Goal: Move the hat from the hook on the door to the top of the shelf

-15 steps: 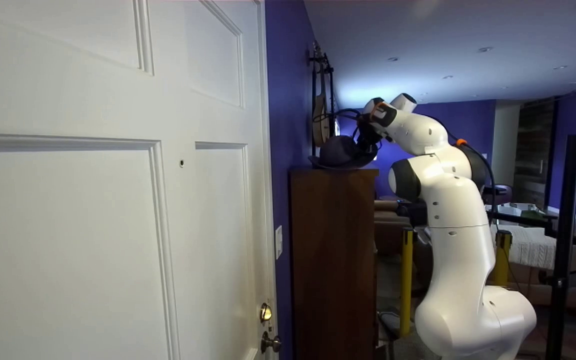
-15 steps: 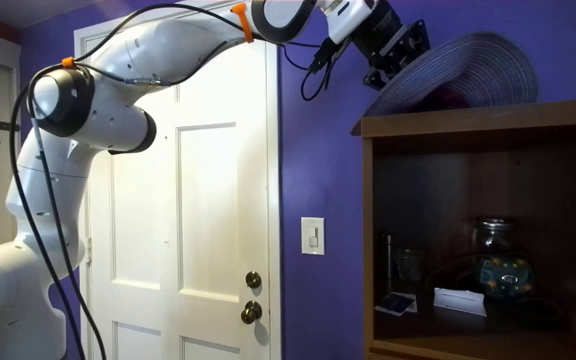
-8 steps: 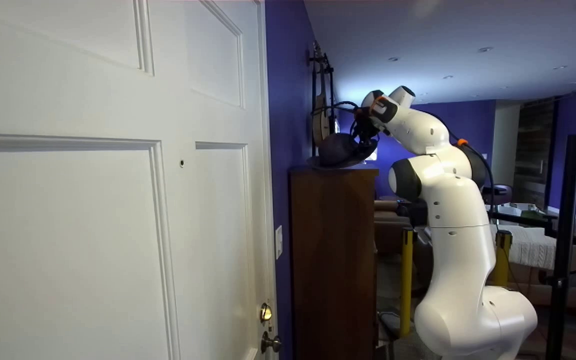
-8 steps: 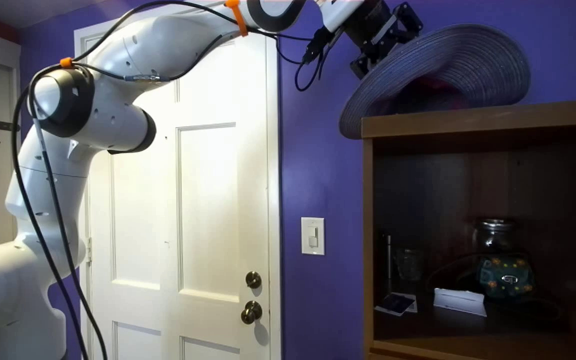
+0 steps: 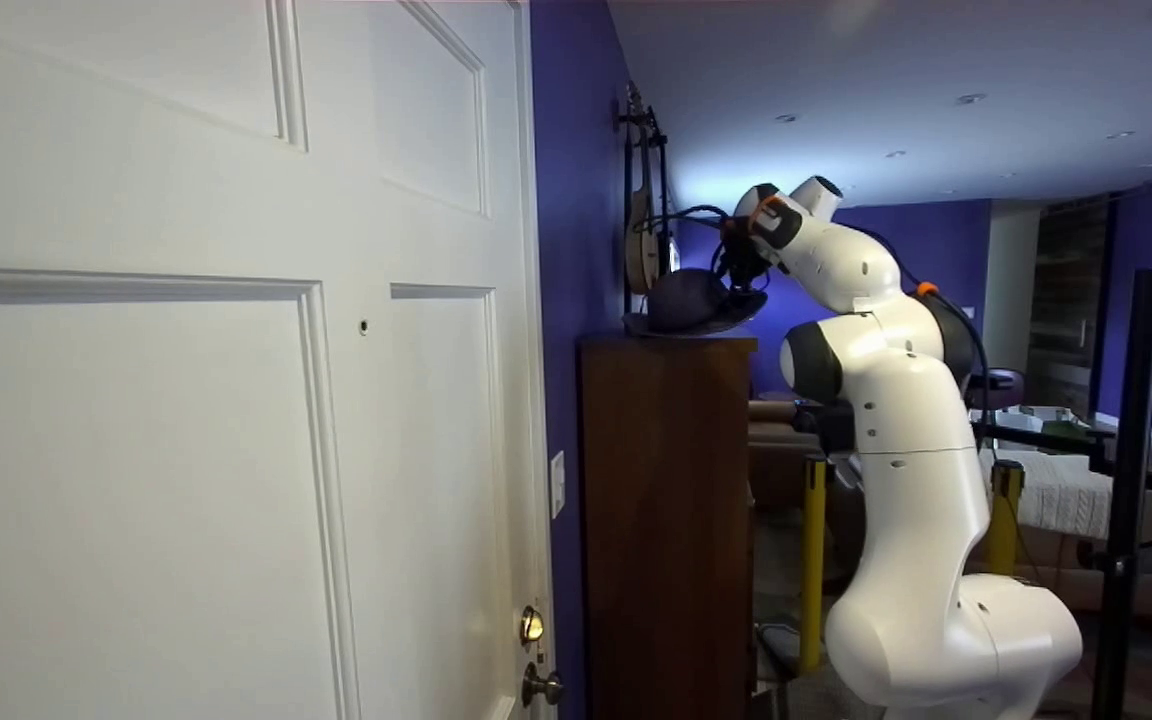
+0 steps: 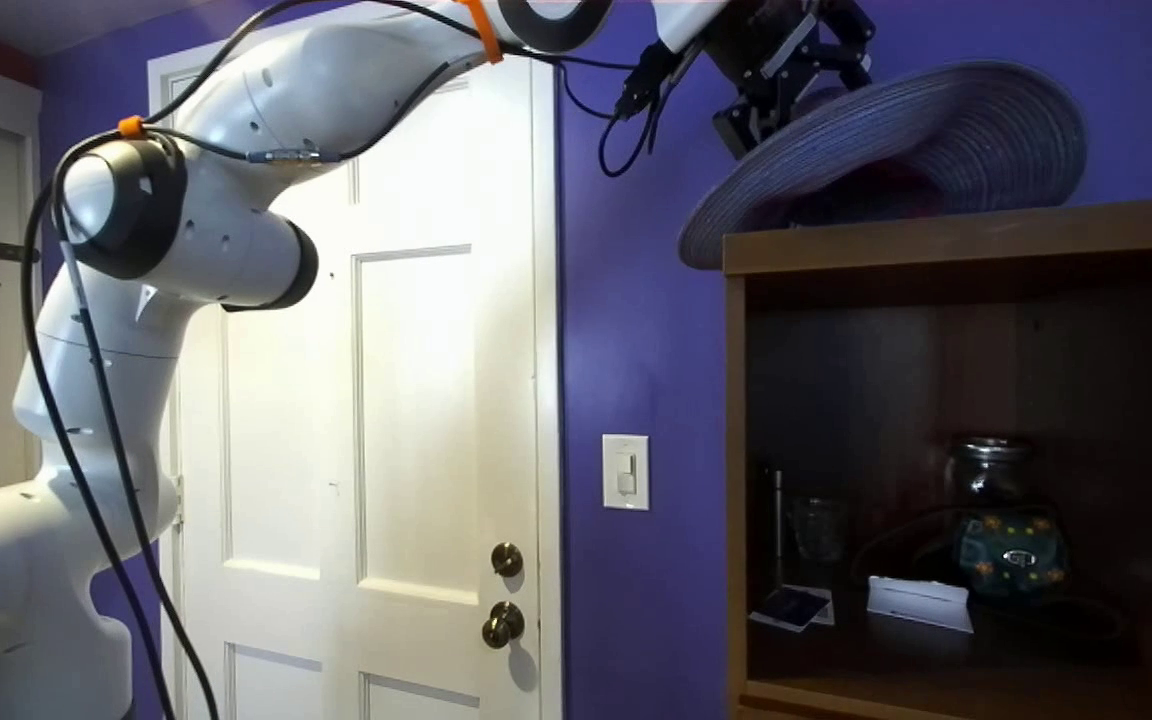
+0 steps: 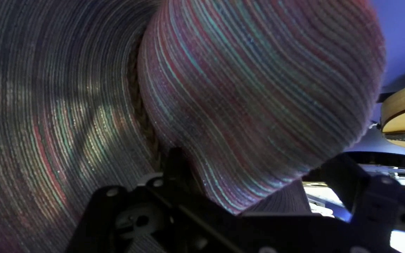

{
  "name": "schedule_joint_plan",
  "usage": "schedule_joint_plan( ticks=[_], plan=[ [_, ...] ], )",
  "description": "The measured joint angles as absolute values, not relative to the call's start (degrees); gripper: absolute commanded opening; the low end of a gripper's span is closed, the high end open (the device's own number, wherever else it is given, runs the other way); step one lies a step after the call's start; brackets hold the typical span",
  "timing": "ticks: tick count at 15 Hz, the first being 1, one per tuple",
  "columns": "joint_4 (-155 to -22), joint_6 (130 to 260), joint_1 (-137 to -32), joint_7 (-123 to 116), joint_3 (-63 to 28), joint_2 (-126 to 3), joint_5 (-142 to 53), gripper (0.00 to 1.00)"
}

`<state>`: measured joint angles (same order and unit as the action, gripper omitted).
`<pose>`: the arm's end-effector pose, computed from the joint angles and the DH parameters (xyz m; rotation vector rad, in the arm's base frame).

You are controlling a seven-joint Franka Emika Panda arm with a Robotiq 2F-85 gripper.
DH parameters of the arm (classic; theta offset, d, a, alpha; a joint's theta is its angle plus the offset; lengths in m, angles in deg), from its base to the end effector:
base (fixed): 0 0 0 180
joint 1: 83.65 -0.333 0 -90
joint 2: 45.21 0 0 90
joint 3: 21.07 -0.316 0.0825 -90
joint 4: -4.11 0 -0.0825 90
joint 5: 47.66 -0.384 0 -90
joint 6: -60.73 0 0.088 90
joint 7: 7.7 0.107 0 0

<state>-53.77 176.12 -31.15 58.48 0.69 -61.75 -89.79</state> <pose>0.2674 -0.5885 0.7925 -0.7945 2.2338 -0.9475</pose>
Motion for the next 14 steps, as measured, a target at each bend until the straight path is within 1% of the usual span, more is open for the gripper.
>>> schedule_joint_plan(
  ticks=[4,10,14],
  plan=[
    [-53.72,176.13,-28.59,64.60,-0.50,-63.20,-92.92,1.00],
    [-52.64,176.13,-28.11,78.30,-1.49,-63.47,-93.52,1.00],
    [-49.79,175.92,-27.39,79.33,-3.07,-63.44,-94.84,1.00]
  ],
)
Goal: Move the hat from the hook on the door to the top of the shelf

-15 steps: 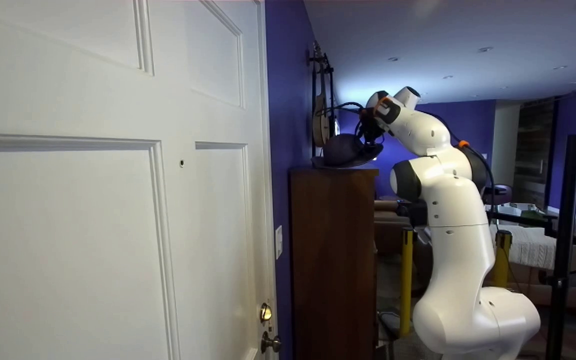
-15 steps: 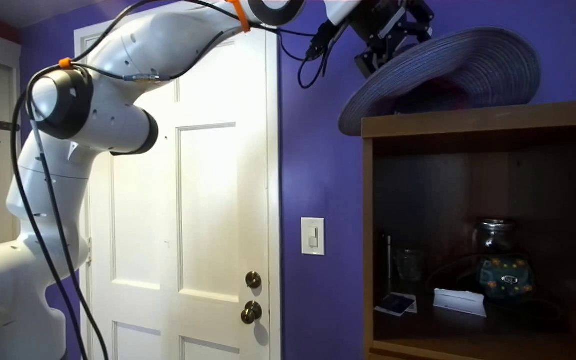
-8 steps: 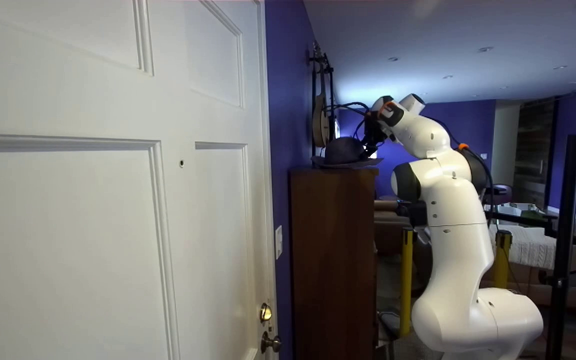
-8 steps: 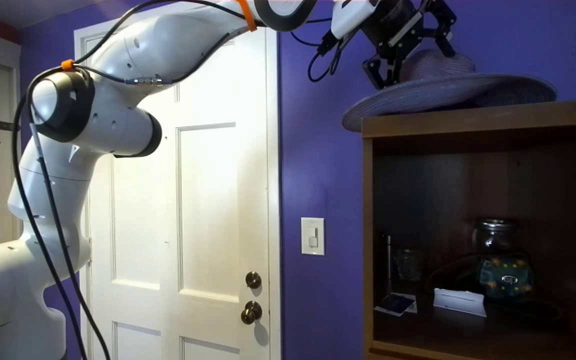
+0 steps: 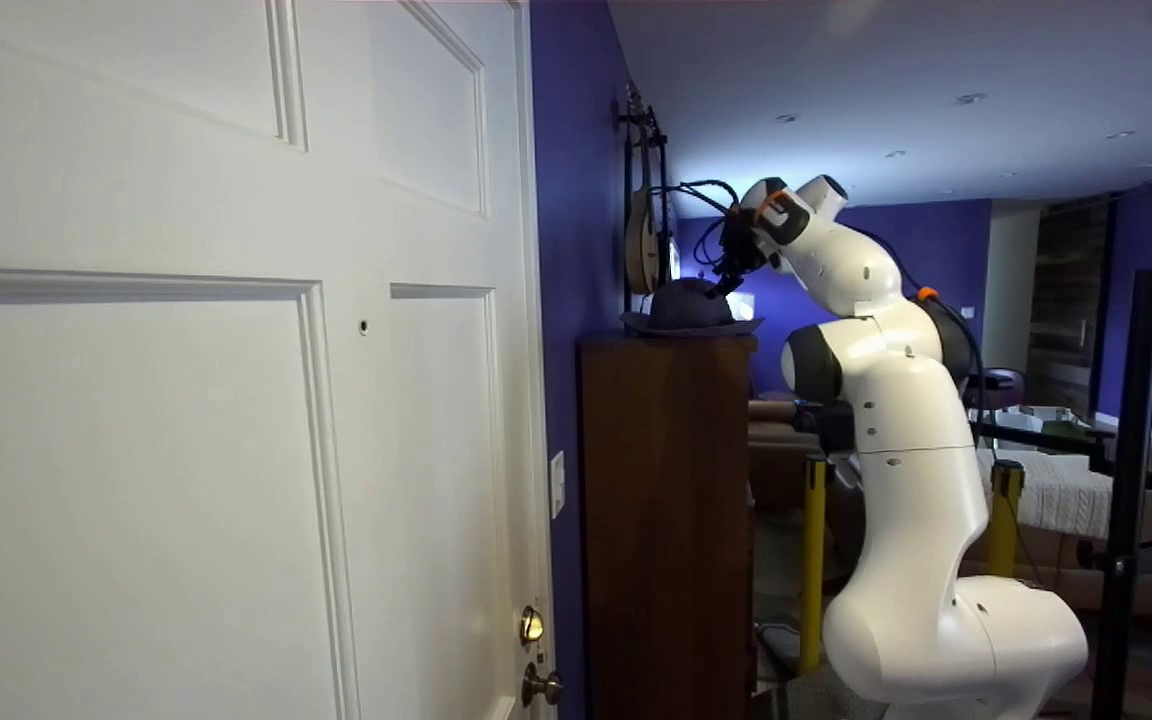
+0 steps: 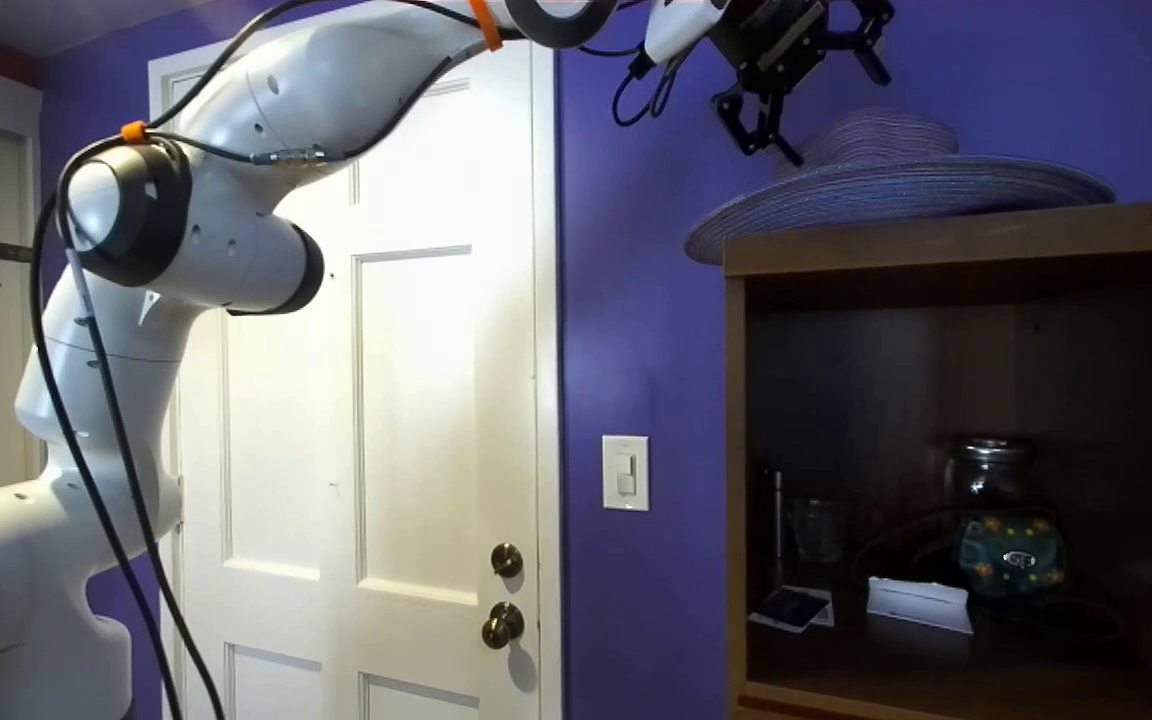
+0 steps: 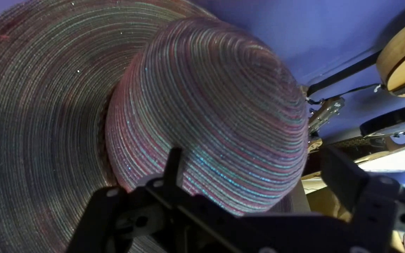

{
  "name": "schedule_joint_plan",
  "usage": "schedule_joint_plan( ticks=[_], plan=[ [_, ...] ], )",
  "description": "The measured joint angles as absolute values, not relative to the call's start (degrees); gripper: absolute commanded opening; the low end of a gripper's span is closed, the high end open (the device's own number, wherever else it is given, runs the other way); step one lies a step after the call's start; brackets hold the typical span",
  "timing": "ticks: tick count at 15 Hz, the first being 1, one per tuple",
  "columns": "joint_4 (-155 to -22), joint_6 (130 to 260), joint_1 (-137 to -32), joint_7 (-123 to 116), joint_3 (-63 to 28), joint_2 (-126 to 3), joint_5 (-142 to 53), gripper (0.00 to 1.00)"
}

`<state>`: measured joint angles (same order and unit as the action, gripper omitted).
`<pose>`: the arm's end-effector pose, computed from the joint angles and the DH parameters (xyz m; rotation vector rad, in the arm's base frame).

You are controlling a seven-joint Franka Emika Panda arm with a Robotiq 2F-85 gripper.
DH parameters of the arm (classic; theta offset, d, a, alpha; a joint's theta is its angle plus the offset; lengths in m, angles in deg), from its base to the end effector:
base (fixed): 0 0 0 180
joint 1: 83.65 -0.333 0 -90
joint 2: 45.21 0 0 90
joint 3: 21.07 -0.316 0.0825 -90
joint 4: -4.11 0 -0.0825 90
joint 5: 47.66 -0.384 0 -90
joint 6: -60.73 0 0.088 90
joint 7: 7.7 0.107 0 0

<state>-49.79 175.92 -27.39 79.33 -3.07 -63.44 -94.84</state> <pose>0.2693 -0.5896 0.8067 -0.3588 2.1713 -0.7562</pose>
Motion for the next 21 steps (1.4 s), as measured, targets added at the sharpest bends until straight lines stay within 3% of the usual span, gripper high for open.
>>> schedule_joint_plan(
  ticks=[8,21],
  plan=[
    [-40.48,156.43,-24.41,71.34,-3.55,-62.16,-91.87,1.00],
    [-30.72,139.62,-26.72,45.76,-5.92,-60.86,-75.91,1.00]
  ],
)
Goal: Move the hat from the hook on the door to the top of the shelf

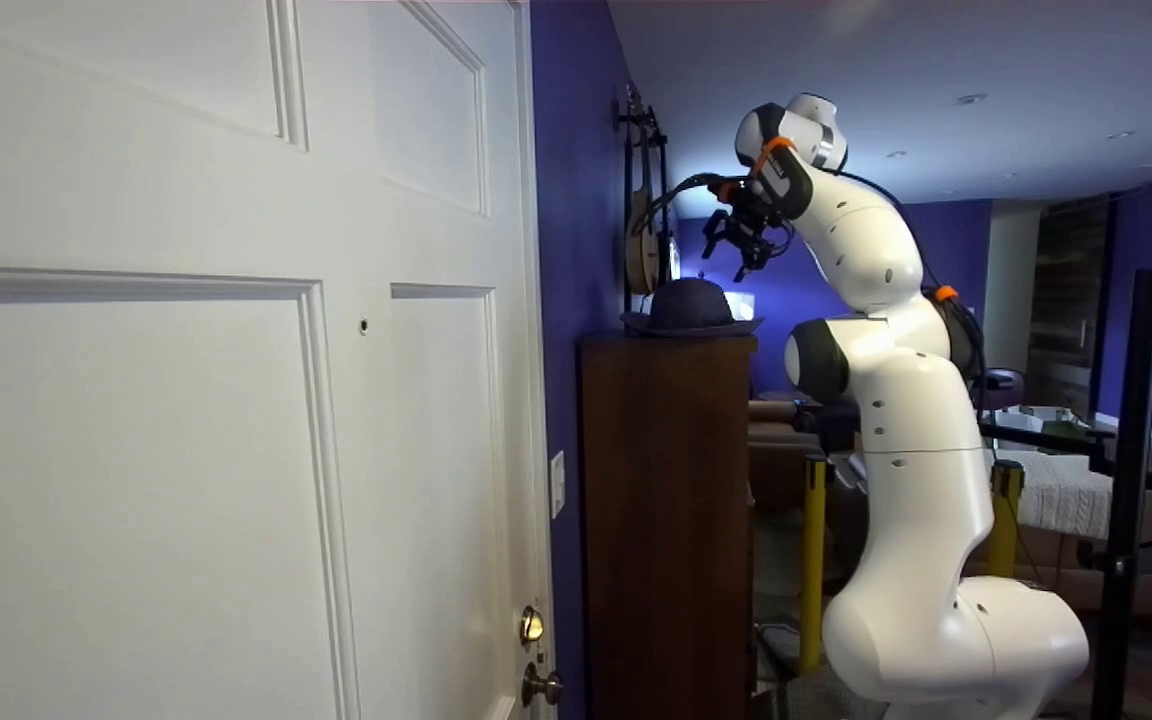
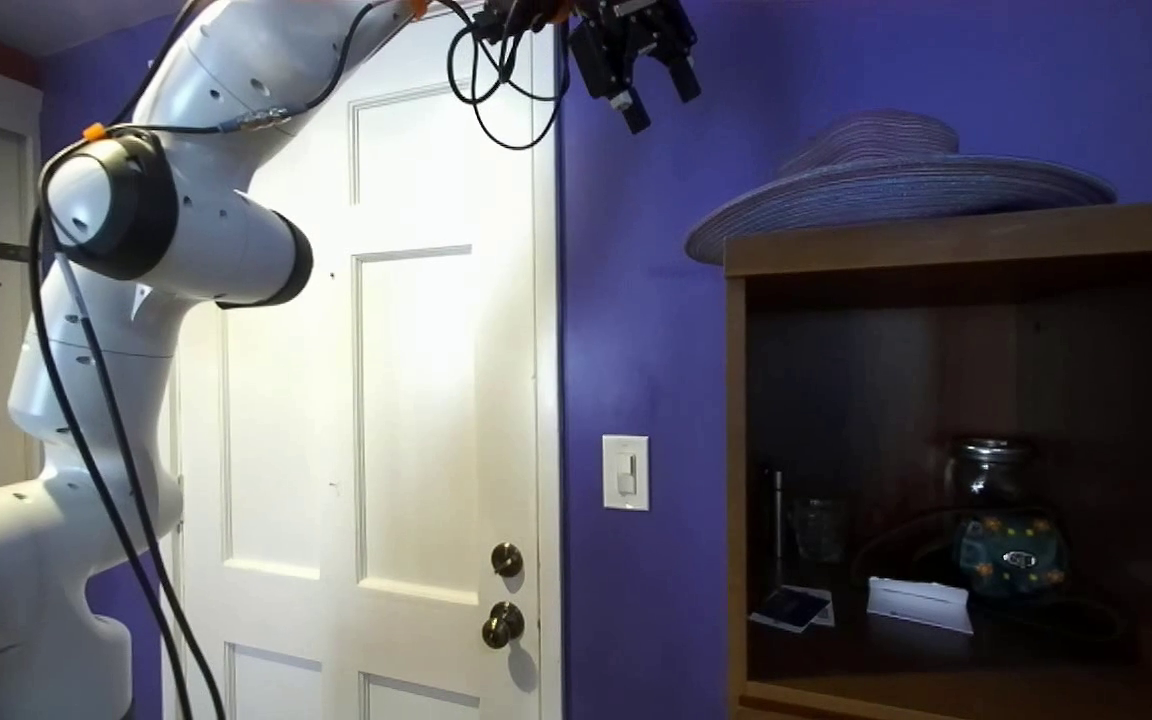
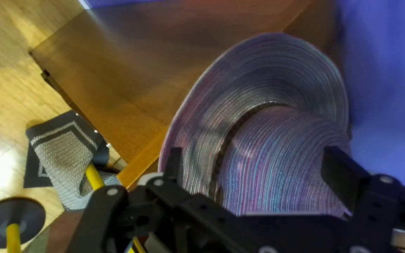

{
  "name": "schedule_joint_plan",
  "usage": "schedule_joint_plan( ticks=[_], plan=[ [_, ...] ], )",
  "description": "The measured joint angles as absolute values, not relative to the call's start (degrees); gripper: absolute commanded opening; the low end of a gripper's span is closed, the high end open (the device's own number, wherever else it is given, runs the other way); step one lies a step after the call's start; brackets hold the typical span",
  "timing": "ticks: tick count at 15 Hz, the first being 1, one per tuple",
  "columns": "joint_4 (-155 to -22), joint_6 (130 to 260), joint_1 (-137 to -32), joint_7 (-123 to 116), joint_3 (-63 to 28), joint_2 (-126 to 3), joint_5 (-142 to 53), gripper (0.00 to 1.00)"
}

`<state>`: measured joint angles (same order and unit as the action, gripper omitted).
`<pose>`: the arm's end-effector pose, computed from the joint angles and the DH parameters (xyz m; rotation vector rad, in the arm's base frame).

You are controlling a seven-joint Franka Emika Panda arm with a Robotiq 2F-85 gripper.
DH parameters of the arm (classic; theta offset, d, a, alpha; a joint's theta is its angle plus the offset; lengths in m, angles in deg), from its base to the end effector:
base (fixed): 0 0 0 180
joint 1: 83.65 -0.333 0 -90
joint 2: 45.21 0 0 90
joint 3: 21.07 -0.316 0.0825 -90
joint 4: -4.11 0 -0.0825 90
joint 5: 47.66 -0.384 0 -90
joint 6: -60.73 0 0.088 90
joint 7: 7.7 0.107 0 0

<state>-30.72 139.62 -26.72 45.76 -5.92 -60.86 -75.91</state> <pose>0.2571 -0.4650 0.8813 -1.5478 2.2640 -0.7619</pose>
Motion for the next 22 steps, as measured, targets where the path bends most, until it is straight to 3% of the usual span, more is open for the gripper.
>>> schedule_joint_plan(
  ticks=[14,22],
  plan=[
    [-29.39,138.54,-42.70,15.46,-6.11,-57.62,-52.15,1.00],
    [-29.55,153.13,-47.86,2.16,-6.14,-57.26,-45.94,1.00]
  ],
)
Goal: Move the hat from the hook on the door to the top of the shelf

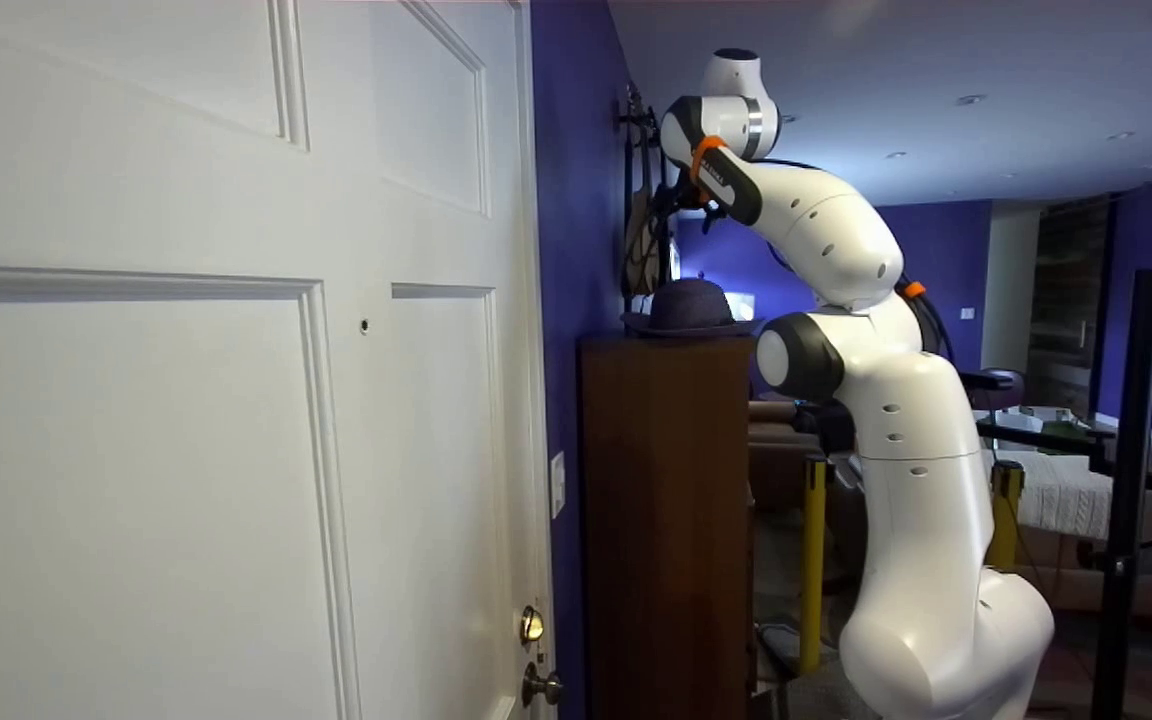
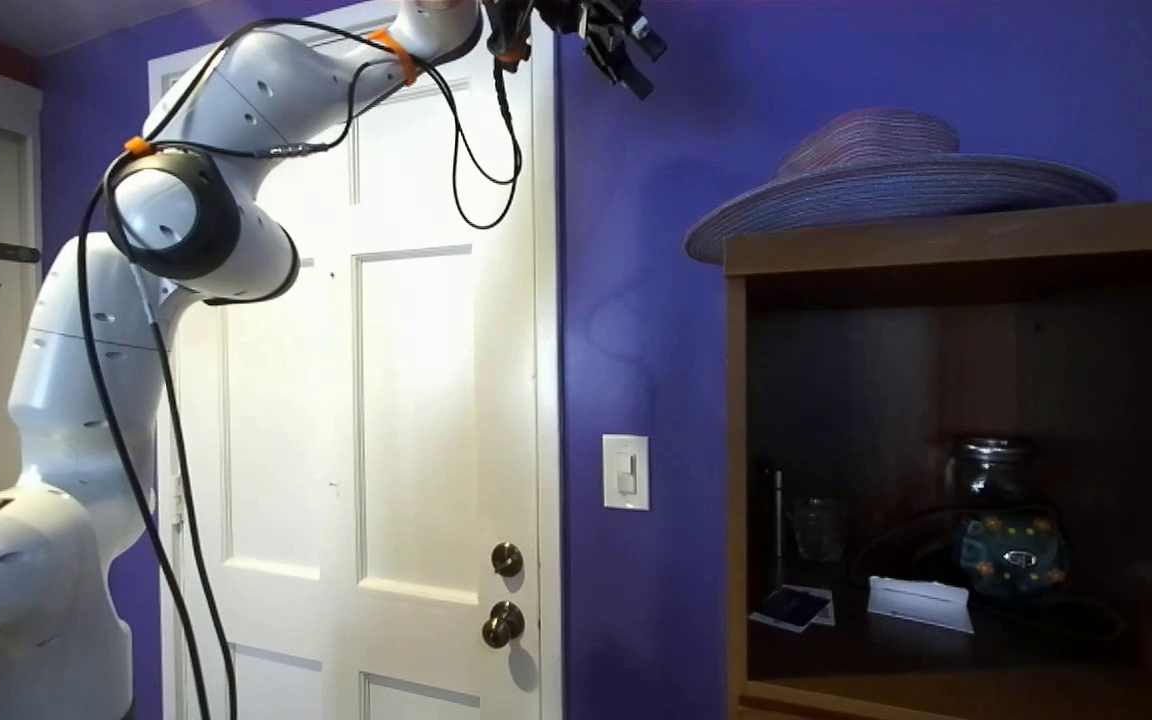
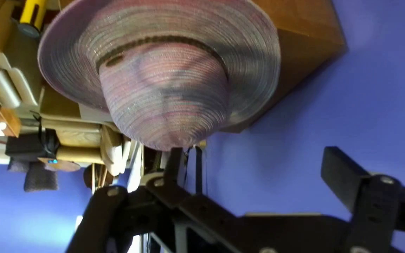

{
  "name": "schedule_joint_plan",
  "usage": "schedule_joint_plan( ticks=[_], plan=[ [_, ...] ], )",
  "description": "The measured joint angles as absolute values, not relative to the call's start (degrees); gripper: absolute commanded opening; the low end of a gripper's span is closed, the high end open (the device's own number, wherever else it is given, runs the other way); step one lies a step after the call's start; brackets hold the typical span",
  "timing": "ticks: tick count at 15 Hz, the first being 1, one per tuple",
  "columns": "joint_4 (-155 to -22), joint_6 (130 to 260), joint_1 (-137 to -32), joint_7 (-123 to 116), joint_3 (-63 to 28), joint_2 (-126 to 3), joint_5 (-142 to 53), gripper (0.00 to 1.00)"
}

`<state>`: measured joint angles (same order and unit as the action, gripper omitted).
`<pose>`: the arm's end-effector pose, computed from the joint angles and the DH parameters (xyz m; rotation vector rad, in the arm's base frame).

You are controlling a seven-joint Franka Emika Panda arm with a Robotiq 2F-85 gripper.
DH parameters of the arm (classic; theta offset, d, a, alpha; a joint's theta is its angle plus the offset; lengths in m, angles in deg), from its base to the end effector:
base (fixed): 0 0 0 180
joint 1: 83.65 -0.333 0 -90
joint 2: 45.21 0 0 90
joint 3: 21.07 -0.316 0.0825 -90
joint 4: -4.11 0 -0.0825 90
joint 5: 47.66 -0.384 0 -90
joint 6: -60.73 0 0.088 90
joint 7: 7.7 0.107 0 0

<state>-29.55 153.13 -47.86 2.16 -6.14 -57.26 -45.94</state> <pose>0.3404 -0.3646 0.9454 2.2527 -1.2901 1.0238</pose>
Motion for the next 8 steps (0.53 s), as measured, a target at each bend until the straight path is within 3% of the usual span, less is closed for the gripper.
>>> schedule_joint_plan(
  ticks=[8],
  plan=[
    [-29.87,157.34,-49.10,2.16,-6.14,-57.15,-45.90,1.00]
  ],
)
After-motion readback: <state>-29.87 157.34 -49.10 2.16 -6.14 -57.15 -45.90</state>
